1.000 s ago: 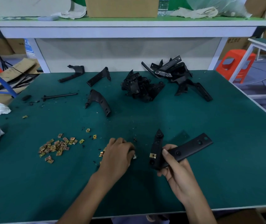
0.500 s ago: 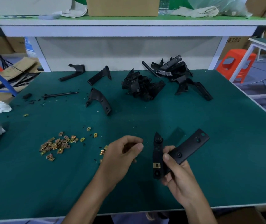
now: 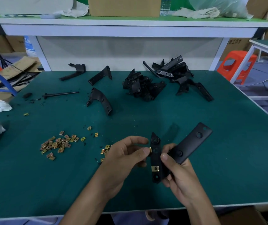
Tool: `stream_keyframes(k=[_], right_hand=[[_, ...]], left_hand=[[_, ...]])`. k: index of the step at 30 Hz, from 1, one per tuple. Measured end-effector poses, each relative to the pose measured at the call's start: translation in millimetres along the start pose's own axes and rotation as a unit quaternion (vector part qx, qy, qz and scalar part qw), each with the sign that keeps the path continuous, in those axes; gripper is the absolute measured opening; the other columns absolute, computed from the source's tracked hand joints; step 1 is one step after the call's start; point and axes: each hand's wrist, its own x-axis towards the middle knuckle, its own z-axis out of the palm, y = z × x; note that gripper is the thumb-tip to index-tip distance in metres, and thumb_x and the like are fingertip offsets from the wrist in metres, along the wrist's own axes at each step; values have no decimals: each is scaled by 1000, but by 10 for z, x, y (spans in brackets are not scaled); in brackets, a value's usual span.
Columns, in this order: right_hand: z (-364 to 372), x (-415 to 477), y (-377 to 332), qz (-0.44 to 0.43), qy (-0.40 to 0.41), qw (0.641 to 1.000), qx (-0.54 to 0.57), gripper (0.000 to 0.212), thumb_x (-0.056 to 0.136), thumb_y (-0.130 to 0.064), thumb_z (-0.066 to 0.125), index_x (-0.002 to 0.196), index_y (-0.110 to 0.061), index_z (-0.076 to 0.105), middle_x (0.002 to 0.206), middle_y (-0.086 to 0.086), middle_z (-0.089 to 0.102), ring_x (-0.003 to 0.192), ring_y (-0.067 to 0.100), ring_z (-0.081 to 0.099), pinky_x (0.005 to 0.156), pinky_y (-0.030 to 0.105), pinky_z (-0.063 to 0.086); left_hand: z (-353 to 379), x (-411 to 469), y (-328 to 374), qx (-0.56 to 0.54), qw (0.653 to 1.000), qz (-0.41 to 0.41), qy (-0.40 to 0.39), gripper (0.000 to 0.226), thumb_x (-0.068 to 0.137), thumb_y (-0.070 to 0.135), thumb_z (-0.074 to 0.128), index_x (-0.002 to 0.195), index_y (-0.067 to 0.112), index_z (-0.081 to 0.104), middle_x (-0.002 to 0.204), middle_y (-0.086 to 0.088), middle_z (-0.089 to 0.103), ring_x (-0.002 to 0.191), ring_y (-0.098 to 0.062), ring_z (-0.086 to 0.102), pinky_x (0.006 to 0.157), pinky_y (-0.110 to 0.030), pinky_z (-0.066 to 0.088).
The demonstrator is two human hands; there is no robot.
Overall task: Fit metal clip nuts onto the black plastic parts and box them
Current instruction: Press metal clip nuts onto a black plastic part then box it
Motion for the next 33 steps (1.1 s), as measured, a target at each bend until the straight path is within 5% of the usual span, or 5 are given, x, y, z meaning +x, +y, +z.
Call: stream_keyframes(k=[5, 15, 22, 33], right_hand=[[8, -1, -35, 3, -4, 999, -34, 48, 58, -45, 98, 83, -26, 62, 64, 4, 55, 43, 13, 50, 33, 20, 31], [100, -11, -6, -3, -11, 1000, -15, 48, 58, -46, 97, 83, -25, 62, 67, 4, 58, 45, 12, 53, 33, 20, 33], [88, -11, -49, -23, -3, 998, -56, 48, 60, -47, 96, 84, -25, 61, 66, 5, 54, 47, 14, 51, 35, 20, 32], [109, -33, -31, -26, -12, 999, -34, 42, 64, -46, 95, 84, -27, 63, 67, 2, 57, 47, 13, 54, 35, 20, 34]], left_hand=[[-64, 15, 49, 47, 999, -3, -6, 19, 90, 0, 68, 106, 10, 70, 73, -3, 62, 66, -10, 56, 64, -22, 52], [-20, -70, 68, -63, 997, -23, -41, 23, 84, 10, 61, 106, 4, 66, 92, -16, 68, 79, -22, 61, 69, -30, 53], [-33, -76, 130, -1, 1000, 9, -5, 17, 93, -5, 60, 108, 3, 63, 73, -6, 65, 67, -13, 62, 61, -23, 53], [-8, -115, 131, -14, 1000, 12, -14, 16, 90, -4, 62, 103, 5, 62, 78, -10, 64, 68, -15, 61, 62, -24, 53]])
